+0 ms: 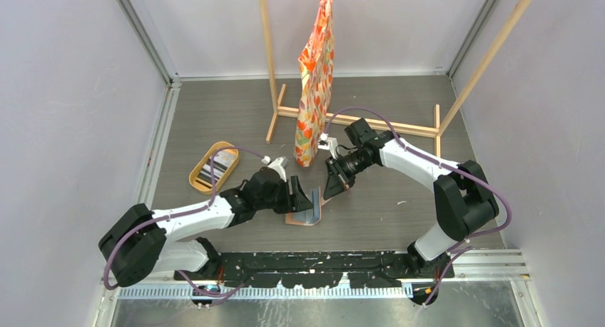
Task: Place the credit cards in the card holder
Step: Open the card holder at the center of the board, then adjust the storage box at the center of the board.
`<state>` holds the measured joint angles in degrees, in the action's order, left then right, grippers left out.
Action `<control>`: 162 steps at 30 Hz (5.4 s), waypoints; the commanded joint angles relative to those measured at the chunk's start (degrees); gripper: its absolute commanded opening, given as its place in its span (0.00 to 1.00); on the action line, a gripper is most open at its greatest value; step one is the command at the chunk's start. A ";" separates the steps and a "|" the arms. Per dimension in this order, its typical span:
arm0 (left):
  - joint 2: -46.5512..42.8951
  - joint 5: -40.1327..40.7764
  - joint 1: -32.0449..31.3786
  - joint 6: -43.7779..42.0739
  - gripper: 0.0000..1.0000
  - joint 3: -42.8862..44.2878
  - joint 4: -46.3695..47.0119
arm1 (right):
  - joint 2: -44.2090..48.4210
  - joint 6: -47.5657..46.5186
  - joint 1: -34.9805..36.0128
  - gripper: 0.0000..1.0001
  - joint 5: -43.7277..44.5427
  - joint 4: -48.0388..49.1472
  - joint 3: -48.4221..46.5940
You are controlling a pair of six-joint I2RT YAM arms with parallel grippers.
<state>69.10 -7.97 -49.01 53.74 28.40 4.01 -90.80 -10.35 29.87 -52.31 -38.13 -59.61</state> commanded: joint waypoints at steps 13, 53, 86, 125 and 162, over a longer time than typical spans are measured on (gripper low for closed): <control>1.97 2.21 -0.12 -1.25 0.58 1.67 4.45 | -0.56 -1.84 -0.86 0.01 -0.57 -1.40 -2.42; 3.99 -2.04 -0.03 1.45 0.64 -0.13 13.79 | -9.60 -2.09 -4.38 0.12 26.16 -6.75 -5.21; 28.41 -11.11 -0.38 5.34 0.54 9.33 30.19 | 3.51 -3.87 -13.02 0.45 -4.92 -8.24 -3.35; -12.28 4.33 1.96 -12.93 0.52 0.43 -6.20 | -9.06 5.18 -4.81 0.01 7.08 -4.07 -6.08; 10.69 21.73 47.23 0.60 0.63 33.94 -44.38 | 0.34 -8.00 -5.84 0.05 9.06 -14.93 -10.72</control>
<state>72.60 2.57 -3.42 51.55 50.98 -28.62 -91.11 -16.88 24.51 -43.79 -52.34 -68.82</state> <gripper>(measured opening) 0.698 0.053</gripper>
